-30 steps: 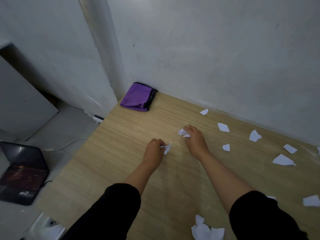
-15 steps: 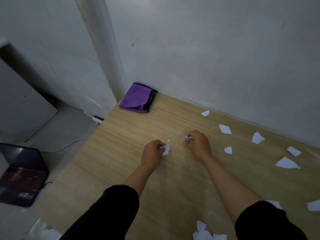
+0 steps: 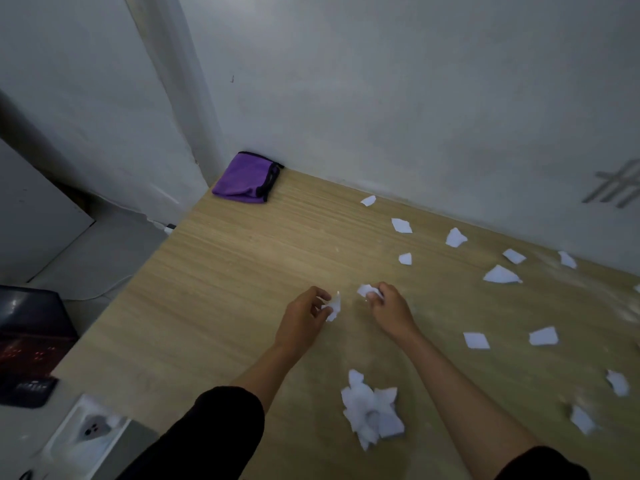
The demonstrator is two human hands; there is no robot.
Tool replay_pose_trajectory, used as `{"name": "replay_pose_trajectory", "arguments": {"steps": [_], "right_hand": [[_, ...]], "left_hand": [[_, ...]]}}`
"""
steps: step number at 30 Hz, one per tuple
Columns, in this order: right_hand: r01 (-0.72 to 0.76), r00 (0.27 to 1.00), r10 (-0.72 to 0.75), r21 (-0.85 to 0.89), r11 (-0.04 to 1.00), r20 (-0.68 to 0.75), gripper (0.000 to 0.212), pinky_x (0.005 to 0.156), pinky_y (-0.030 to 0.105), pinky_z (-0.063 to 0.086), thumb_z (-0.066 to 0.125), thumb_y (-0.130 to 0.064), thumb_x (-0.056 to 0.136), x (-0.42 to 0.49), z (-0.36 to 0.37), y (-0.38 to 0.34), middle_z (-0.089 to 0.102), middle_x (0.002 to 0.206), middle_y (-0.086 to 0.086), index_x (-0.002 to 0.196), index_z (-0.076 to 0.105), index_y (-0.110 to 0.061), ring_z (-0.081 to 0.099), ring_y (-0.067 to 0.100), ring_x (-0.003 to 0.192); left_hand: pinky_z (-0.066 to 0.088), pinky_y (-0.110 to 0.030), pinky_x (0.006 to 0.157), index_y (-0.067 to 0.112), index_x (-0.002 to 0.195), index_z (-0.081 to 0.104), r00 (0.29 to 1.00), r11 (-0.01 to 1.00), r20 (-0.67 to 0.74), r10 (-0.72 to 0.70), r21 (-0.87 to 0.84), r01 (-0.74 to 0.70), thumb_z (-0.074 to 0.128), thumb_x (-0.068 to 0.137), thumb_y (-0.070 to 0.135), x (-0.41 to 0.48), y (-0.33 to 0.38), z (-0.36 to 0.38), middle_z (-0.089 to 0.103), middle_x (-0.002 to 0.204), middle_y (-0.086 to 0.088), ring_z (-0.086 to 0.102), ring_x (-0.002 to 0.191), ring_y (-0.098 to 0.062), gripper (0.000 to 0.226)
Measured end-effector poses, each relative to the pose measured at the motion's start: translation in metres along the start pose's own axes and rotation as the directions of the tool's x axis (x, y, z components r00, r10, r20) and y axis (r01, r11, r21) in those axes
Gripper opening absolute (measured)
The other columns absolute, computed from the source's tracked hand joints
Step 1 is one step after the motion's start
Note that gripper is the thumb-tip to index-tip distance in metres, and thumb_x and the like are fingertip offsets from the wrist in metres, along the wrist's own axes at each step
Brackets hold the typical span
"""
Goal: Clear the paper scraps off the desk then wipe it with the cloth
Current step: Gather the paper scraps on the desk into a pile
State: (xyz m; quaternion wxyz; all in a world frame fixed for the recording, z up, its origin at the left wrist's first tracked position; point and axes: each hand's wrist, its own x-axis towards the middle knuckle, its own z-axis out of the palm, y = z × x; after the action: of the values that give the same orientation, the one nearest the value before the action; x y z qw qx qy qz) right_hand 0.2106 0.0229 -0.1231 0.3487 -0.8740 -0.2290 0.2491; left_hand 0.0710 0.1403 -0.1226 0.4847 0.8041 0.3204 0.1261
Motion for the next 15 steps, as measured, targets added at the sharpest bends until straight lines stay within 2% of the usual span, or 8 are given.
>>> {"name": "replay_pose_trajectory", "arguments": {"steps": [3,6,9,13,15], "right_hand": [[0.013,0.998,-0.013,-0.007,1.000,0.062,0.018,0.075,0.023,0.033,0.043,-0.014,0.095,-0.040,-0.003,0.018,0.059,0.112,0.015,0.106,0.055,-0.007,0.051,0.017,0.095],[0.058,0.993,-0.049,-0.086,0.995,0.105,0.020,0.078,0.029,0.038,0.042,-0.013,0.094,-0.076,0.000,0.035,0.060,0.108,0.014,0.105,0.057,-0.006,0.054,0.026,0.102],[0.046,0.996,-0.027,-0.211,0.976,0.091,0.024,0.091,0.035,0.033,0.039,-0.019,0.094,-0.108,0.001,0.046,0.057,0.114,0.008,0.110,0.055,-0.013,0.046,0.026,0.111],[0.053,0.997,-0.036,-0.289,0.956,0.063,0.028,0.093,0.034,0.029,0.037,-0.026,0.093,-0.139,0.001,0.052,0.057,0.117,0.005,0.114,0.054,-0.018,0.041,0.024,0.115],[0.093,0.993,-0.064,-0.340,0.936,0.096,0.045,0.094,0.034,0.031,0.029,-0.040,0.088,-0.150,0.000,0.058,0.054,0.121,0.006,0.119,0.054,-0.018,0.040,0.026,0.115]], "left_hand": [[0.041,-0.011,0.055,0.020,0.093,0.051,0.999,0.999,0.033,-0.002,-0.042,0.003,0.068,0.081,0.015,-0.036,0.010,0.015,0.061,0.073,0.003,0.055,0.060,-0.006,0.021],[0.041,-0.009,0.053,0.019,0.088,0.052,0.997,1.000,0.082,-0.003,-0.030,0.006,0.067,0.081,0.017,-0.070,0.013,0.030,0.061,0.068,0.004,0.052,0.055,-0.002,0.017],[0.042,-0.009,0.053,0.017,0.089,0.057,0.993,1.000,0.121,-0.012,-0.002,0.012,0.066,0.082,0.018,-0.100,0.011,0.044,0.063,0.072,0.002,0.055,0.059,-0.003,0.012],[0.039,-0.010,0.054,0.018,0.094,0.059,0.995,0.998,0.102,-0.021,0.062,0.015,0.064,0.084,0.020,-0.124,0.008,0.057,0.060,0.076,0.006,0.055,0.062,-0.001,0.011],[0.037,-0.014,0.059,0.013,0.098,0.059,0.996,0.993,0.075,-0.042,0.113,0.033,0.062,0.086,0.019,-0.131,0.006,0.062,0.056,0.085,0.000,0.051,0.065,-0.003,0.014]]}}
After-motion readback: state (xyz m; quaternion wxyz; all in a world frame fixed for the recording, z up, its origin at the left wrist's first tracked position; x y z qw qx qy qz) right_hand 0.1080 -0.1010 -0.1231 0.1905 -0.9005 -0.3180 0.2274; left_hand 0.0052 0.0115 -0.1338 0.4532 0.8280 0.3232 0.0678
